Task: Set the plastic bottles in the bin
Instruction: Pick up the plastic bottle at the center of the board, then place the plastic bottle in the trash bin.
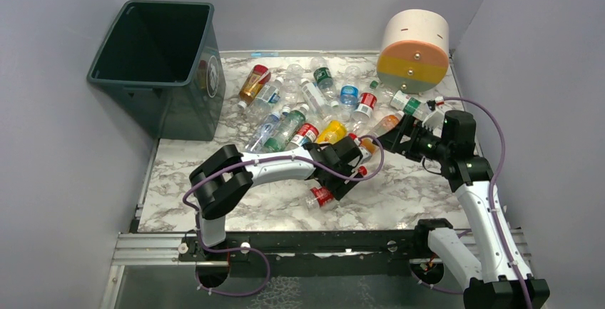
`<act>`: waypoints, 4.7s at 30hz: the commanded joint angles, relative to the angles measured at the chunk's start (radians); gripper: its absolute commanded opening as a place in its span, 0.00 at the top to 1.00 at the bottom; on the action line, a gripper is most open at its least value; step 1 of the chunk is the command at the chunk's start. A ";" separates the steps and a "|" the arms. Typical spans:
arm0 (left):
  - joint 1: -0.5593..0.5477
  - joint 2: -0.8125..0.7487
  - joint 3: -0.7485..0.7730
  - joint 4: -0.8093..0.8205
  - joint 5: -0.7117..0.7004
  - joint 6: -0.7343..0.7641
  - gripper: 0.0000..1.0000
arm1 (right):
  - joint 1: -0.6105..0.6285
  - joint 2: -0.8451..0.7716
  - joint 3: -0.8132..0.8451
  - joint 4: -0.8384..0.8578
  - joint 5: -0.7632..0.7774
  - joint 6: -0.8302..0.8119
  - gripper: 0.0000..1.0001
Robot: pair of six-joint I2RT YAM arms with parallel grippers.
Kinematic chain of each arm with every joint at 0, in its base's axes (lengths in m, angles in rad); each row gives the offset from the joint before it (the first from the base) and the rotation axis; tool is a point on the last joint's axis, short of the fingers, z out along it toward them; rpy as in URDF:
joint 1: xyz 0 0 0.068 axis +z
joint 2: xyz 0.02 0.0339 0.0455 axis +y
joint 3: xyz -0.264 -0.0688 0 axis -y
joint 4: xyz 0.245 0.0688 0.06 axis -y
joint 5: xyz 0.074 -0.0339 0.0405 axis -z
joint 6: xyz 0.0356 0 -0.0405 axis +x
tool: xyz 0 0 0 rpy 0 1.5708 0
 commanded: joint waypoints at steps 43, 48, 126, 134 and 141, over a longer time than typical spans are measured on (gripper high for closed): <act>0.256 -0.058 0.474 -0.210 -0.127 0.138 0.42 | 0.003 -0.027 0.016 -0.009 -0.051 -0.009 0.01; 0.326 -0.046 0.610 -0.248 -0.129 0.167 0.42 | 0.003 -0.038 0.009 -0.012 -0.058 0.000 0.00; 1.279 -0.300 0.572 0.183 -0.112 -0.015 0.32 | 0.003 -0.115 -0.128 0.001 -0.198 0.061 0.00; 1.292 -0.297 0.569 0.158 -0.115 -0.010 0.15 | 0.003 -0.101 -0.140 0.023 -0.202 0.067 0.00; 1.293 -0.336 0.610 0.140 -0.001 -0.039 0.09 | 0.003 -0.102 -0.138 0.018 -0.203 0.064 0.00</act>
